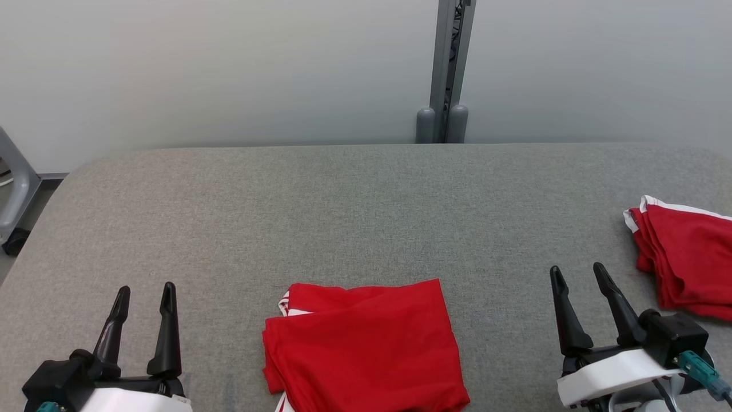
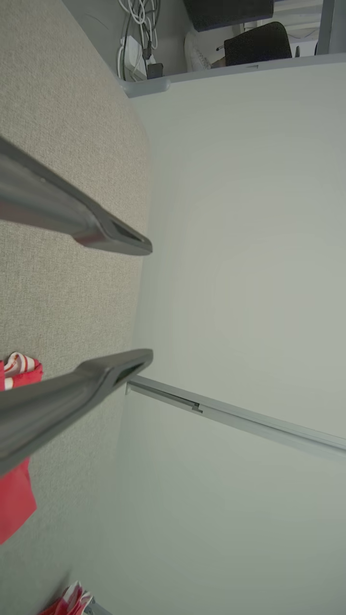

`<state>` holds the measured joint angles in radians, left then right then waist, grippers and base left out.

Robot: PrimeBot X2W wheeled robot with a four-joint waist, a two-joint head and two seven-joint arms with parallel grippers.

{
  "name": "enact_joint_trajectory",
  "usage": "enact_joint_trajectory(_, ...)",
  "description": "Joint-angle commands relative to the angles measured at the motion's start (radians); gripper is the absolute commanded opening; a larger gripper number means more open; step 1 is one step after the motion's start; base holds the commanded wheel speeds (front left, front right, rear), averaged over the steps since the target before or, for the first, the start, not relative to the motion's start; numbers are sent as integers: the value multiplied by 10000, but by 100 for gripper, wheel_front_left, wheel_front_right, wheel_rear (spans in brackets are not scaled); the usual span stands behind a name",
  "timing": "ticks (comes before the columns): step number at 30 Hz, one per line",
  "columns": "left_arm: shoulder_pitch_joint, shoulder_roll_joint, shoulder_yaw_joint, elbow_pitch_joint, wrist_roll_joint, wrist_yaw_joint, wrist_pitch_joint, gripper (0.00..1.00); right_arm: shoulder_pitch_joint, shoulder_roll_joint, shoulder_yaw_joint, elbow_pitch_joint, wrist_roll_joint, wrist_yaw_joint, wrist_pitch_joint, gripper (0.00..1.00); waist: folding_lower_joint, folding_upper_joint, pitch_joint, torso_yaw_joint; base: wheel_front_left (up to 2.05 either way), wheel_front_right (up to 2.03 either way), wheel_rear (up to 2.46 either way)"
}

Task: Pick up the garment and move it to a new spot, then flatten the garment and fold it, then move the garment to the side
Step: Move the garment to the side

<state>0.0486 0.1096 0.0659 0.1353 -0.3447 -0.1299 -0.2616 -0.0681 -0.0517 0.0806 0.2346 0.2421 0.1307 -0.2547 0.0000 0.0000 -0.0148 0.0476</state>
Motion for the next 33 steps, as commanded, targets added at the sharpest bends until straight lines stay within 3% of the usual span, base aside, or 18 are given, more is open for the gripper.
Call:
enact_joint_trajectory(1,46,30,0,8,38,-16,-41,100,-50,-23,5,7,-36,2,24,100,0,0,-2,-1,0,0,0)
enact_joint_trajectory(22,-71,-38,-27,102,108,-16,-41,100,-19,-15,43,149,-34,2,175,100,0,0,-65,146,0,0,0)
enact_joint_trajectory(33,-158,-38,-168,180,12,-16,-41,100,-335,-18,886,696,606,2,1188,100,0,0,-122,727,0,0,0)
